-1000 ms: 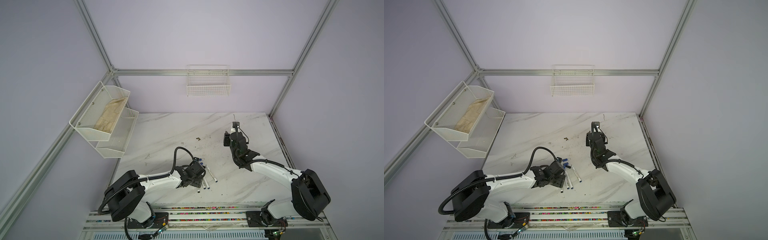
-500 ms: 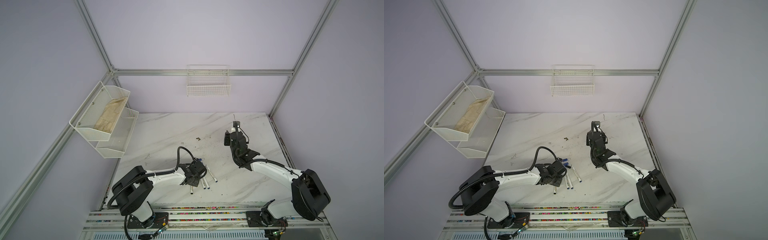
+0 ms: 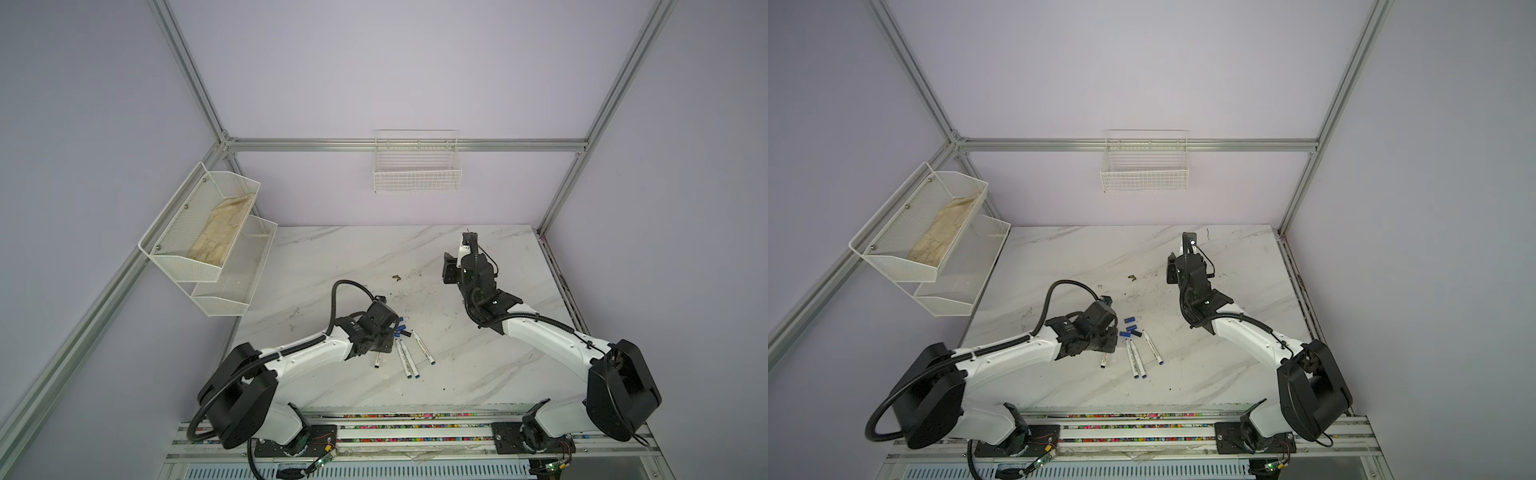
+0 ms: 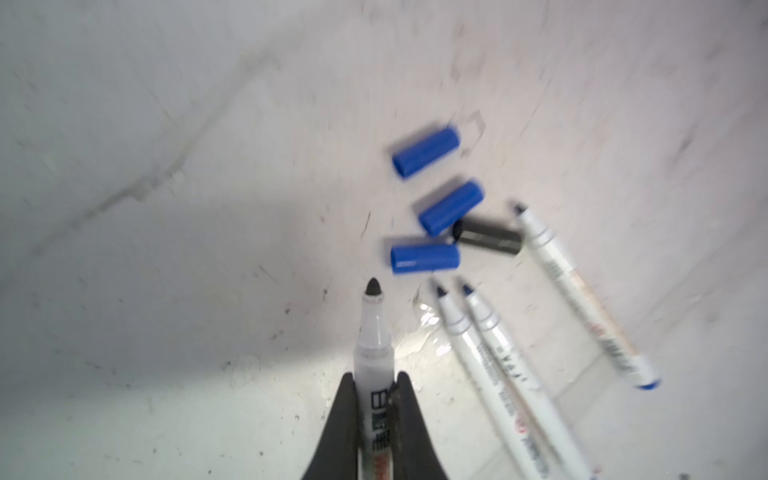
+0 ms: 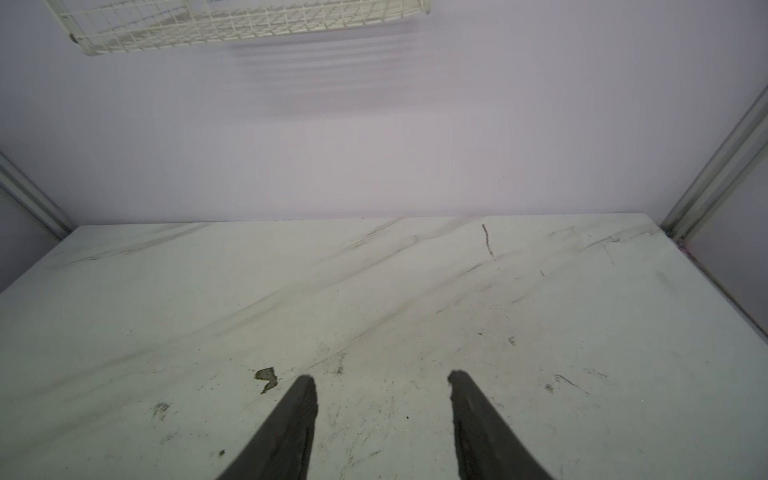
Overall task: Insert the pens into the pen caps
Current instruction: 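Lift the marker upright with the left gripper while the right gripper approaches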
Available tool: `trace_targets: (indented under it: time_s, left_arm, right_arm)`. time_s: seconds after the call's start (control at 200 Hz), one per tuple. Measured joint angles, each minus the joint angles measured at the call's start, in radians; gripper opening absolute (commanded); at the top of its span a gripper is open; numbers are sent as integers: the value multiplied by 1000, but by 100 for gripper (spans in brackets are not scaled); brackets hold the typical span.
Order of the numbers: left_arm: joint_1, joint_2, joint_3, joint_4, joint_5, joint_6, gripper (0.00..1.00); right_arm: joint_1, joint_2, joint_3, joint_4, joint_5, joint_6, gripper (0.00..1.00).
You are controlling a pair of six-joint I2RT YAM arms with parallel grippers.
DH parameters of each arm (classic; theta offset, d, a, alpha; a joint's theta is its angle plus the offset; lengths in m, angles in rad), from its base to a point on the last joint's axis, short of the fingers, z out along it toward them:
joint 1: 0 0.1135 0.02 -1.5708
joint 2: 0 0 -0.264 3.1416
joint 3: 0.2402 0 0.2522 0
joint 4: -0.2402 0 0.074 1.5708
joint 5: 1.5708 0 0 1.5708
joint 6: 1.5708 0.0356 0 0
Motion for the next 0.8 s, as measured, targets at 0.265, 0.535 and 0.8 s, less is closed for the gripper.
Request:
trace_targets:
  time_s: [0.265,0.535,0.8]
  left_arm:
    - [93,-179,-43,352,14,8,0]
    - [122,-157,-59,567,14,-1,0]
    - [123,-145,-59,686,30,-5,0]
  right_arm:
    - [0,3,52,-9,-423,5,57]
    - [4,100,143,-68,-880,2,56]
    - [24,105,150,-143,-1032,-32,56]
